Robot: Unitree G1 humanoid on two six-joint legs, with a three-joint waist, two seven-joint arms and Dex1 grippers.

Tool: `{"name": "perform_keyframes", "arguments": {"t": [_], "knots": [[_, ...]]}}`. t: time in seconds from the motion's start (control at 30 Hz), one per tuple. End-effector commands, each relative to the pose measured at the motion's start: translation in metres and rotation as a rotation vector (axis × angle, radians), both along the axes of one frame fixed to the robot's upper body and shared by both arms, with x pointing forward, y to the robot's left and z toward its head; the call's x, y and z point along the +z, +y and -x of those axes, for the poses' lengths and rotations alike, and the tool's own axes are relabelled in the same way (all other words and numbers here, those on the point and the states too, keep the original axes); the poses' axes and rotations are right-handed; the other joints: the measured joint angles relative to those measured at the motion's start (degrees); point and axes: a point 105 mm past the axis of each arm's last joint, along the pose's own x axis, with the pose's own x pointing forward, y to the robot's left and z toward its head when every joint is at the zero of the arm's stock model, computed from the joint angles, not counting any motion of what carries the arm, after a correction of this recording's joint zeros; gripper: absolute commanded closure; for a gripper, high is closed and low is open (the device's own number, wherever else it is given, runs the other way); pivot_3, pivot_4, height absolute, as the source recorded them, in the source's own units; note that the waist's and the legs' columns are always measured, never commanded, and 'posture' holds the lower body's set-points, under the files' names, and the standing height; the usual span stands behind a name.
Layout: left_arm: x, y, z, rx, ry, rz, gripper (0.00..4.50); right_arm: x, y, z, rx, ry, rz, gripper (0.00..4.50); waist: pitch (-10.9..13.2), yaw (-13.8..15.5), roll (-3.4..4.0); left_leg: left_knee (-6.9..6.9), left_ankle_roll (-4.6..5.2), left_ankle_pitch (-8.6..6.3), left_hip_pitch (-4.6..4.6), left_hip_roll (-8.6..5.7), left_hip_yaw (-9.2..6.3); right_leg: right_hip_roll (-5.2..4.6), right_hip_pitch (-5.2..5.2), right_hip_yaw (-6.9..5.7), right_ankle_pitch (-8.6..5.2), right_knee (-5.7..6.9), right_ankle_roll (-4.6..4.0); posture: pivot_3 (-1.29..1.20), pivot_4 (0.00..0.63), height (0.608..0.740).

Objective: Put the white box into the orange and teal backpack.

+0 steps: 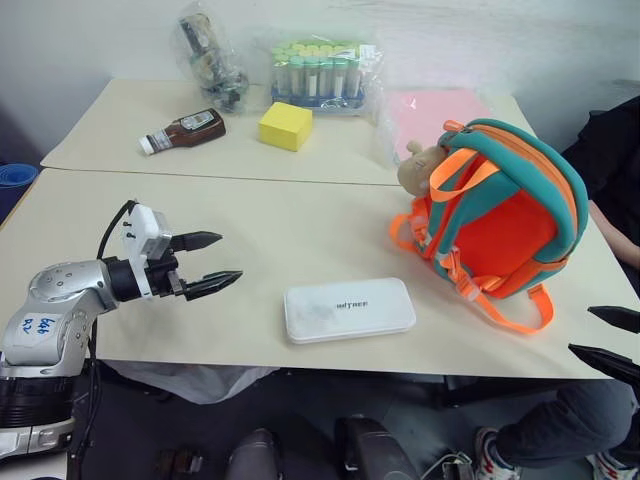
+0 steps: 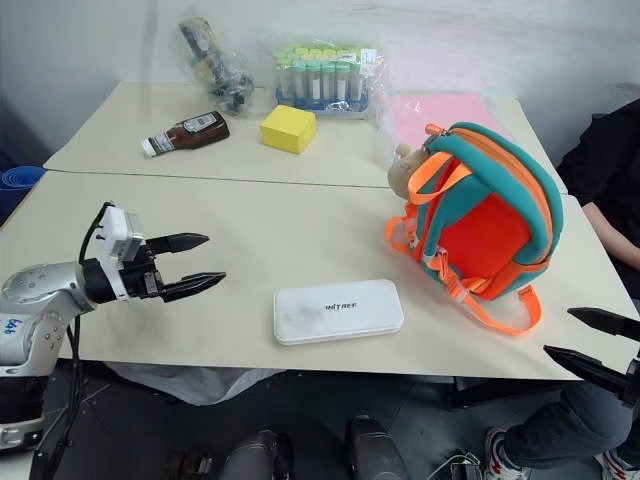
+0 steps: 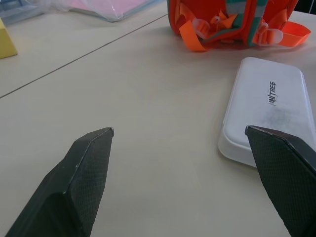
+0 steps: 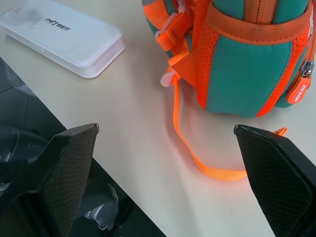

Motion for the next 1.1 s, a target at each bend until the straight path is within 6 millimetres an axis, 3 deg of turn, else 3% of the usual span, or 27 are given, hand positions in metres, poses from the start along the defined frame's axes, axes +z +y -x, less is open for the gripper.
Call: {"name": "perform_keyframes", "arguments": {"t": [0.03, 0.33, 0.57, 0.67, 0.83, 1.07, 1.1], "knots": [[0.011, 0.001, 0.004, -0.012, -0.043, 0.0, 0.02, 0.006, 0.0, 0.0, -0.005, -0.022, -0.007, 0.0, 0.0, -0.1, 0.0, 0.0, -0.01, -0.01, 0.0, 0.0, 0.0, 0.0, 0.0, 0.0, 0.0, 0.0, 0.0, 0.0, 0.15, 0.74], [0.007, 0.001, 0.001, 0.017, -0.021, -0.01, 0.02, 0.008, 0.009, -0.012, -0.025, -0.042, 0.015, 0.0, 0.0, -0.1, 0.0, 0.02, -0.02, -0.01, 0.0, 0.0, 0.0, 0.0, 0.0, 0.01, 0.0, 0.01, 0.0, 0.0, 0.15, 0.74], [0.004, -0.005, 0.007, -0.032, -0.02, -0.049, 0.02, 0.007, 0.032, -0.019, 0.015, -0.053, 0.074, 0.0, 0.0, -0.1, 0.01, -0.01, -0.04, -0.03, -0.01, 0.01, 0.0, 0.0, -0.02, 0.0, 0.0, 0.0, 0.0, 0.0, 0.15, 0.74], [-0.012, -0.016, 0.018, -0.135, -0.006, -0.161, 0.54, 0.001, 0.055, -0.025, 0.069, -0.052, 0.123, 0.0, 0.0, -0.2, 0.01, -0.02, -0.06, -0.03, 0.0, 0.02, 0.01, 0.02, -0.02, 0.01, 0.0, 0.0, 0.0, 0.0, 0.15, 0.74], [-0.045, -0.027, 0.025, -0.259, 0.033, -0.323, 2.07, -0.017, 0.105, -0.041, 0.166, -0.032, 0.192, 1.55, 0.0, -0.2, 0.02, -0.02, -0.09, -0.01, -0.01, 0.02, 0.0, 0.0, -0.05, 0.01, -0.01, 0.03, -0.03, 0.0, 0.15, 0.74], [-0.06, -0.05, 0.025, -0.4, 0.01, -0.365, 4.34, -0.03, 0.137, -0.071, 0.165, -0.062, 0.208, 4.03, 0.0, -0.1, 0.03, 0.01, 0.01, -0.07, -0.11, 0.01, 0.03, -0.04, -0.14, 0.02, -0.03, 0.0, -0.08, 0.0, 0.15, 0.74], [-0.061, -0.053, 0.024, -0.409, 0.009, -0.365, 4.5, -0.031, 0.139, -0.076, 0.162, -0.065, 0.213, 4.38, 0.0, 0.0, 0.03, 0.0, 0.02, -0.08, -0.12, 0.0, 0.03, -0.04, -0.14, 0.01, -0.04, 0.0, -0.08, 0.0, 0.15, 0.74]]}}
